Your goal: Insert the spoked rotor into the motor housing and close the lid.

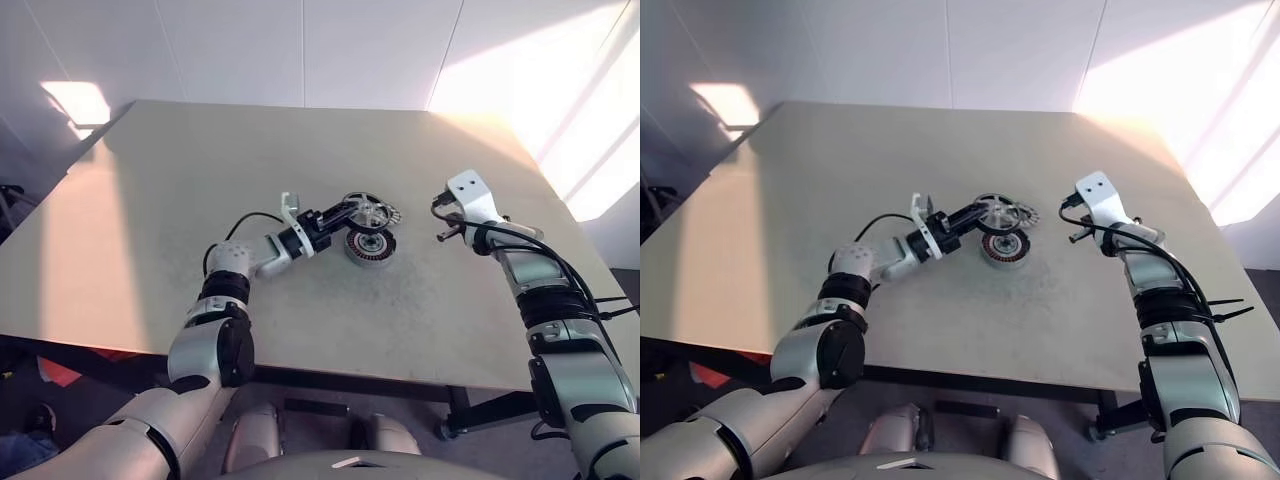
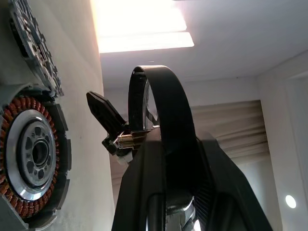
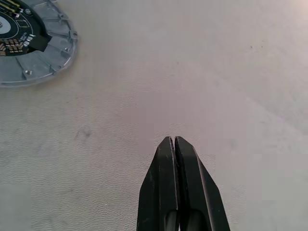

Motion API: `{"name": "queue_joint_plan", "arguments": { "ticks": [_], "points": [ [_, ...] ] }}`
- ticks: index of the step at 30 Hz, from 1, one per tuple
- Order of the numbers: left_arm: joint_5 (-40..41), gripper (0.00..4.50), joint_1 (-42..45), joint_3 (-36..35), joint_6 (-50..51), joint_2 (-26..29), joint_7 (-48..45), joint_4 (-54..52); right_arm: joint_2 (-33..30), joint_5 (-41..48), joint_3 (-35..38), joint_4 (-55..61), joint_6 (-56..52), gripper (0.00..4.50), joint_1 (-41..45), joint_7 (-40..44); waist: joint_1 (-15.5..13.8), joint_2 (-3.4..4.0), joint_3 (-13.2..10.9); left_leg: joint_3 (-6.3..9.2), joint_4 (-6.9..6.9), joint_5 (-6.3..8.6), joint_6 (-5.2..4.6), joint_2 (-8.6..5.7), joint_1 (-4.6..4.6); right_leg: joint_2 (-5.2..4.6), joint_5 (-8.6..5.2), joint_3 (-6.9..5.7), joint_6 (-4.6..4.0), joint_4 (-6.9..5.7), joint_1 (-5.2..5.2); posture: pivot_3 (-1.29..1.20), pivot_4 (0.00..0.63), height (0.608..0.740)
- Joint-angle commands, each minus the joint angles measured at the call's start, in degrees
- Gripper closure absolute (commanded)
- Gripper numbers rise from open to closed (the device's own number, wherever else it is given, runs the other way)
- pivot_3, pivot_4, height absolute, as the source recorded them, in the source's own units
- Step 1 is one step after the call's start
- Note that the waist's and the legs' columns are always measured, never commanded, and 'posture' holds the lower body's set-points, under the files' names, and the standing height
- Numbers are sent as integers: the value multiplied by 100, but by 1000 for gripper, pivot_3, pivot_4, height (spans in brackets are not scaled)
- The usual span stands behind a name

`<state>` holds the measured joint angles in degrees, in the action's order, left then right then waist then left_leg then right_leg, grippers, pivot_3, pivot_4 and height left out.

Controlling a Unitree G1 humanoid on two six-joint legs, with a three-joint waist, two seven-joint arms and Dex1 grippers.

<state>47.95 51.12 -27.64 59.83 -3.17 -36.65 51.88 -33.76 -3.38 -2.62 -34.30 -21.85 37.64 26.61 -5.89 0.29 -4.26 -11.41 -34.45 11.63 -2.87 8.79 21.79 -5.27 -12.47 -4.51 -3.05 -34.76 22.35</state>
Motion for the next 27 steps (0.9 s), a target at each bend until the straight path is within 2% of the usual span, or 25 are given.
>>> {"name": "queue_joint_plan", "arguments": {
  "ticks": [1,12,27],
  "points": [
    [-196,4124,335,137,-359,-57,-250,376,-118,-3,223,306,-69,4500,-41,-136,-18,0,0,0,-1,0,0,0,1,0,0,-1,0,0,0,0,0,740],
    [-733,4124,737,124,-1130,-188,-291,1419,-135,11,348,670,-248,4500,-201,-189,-77,1,-1,0,-8,3,-5,1,4,-1,0,-3,0,0,-1,0,0,740],
    [-1098,4124,866,37,-1557,-269,92,1763,-52,52,306,954,-333,4500,-99,-150,-156,2,-1,0,-9,4,-6,1,5,-2,0,-4,0,0,-1,0,0,740]
  ]
}}
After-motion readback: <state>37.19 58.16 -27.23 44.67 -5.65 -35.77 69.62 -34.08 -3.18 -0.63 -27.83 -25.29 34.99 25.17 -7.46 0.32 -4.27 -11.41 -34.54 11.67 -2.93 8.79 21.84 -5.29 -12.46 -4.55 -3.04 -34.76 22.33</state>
